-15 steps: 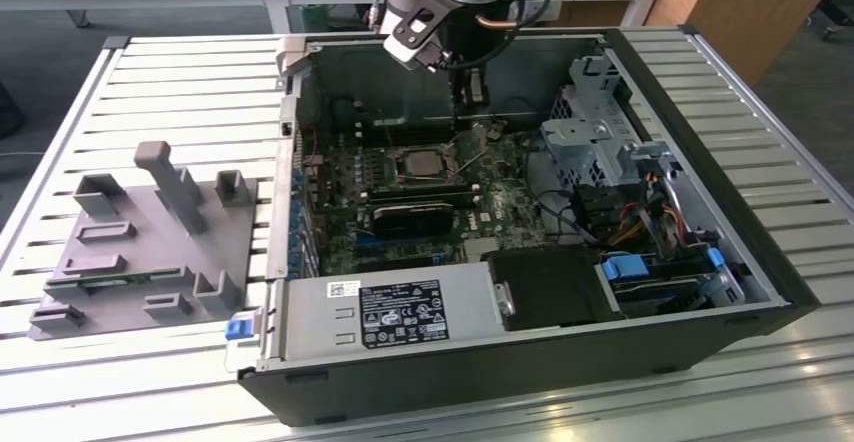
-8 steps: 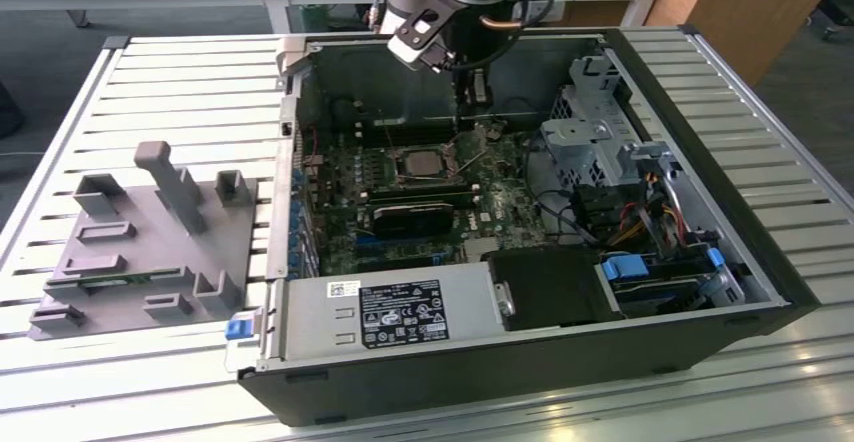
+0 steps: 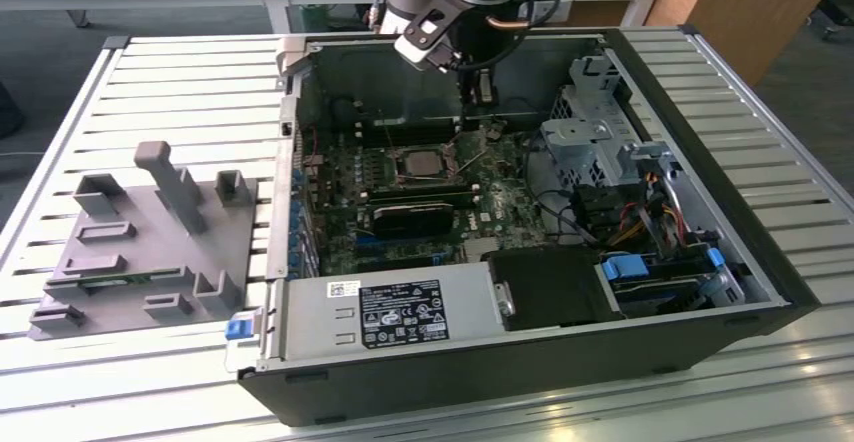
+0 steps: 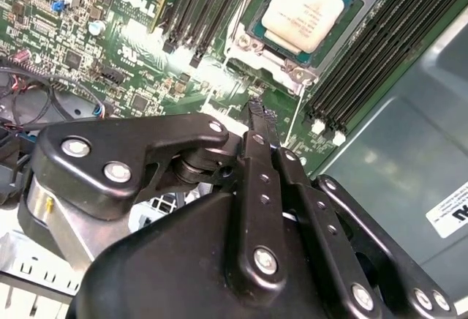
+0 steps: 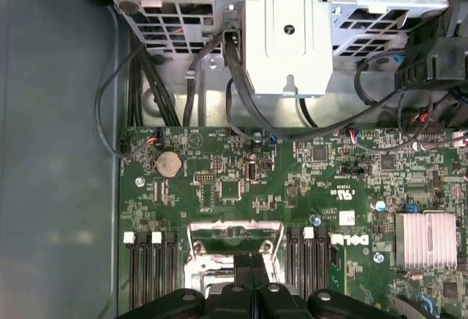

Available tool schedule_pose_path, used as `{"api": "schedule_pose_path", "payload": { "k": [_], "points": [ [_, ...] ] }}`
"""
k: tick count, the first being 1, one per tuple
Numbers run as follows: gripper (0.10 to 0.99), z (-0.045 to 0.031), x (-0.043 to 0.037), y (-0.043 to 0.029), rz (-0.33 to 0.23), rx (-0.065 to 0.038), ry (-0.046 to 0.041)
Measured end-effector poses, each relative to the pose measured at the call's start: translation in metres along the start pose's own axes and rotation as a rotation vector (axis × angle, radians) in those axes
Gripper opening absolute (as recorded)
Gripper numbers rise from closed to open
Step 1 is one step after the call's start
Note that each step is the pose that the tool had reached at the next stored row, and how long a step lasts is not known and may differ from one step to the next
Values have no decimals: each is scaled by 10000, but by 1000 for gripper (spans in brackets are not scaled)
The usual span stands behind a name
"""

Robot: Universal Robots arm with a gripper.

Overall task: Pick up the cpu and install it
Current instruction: 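Close the cpu cover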

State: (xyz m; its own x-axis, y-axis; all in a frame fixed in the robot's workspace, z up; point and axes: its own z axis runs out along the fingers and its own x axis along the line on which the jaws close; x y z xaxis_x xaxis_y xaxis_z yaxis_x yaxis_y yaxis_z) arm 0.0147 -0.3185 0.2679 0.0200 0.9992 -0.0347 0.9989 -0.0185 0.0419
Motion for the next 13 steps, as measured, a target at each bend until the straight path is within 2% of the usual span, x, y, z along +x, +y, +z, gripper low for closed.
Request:
{"api": "schedule_pose_path", "payload": {
  "k": [13],
  "points": [
    [106,12,6,108,-98,-3,17]
  ]
}}
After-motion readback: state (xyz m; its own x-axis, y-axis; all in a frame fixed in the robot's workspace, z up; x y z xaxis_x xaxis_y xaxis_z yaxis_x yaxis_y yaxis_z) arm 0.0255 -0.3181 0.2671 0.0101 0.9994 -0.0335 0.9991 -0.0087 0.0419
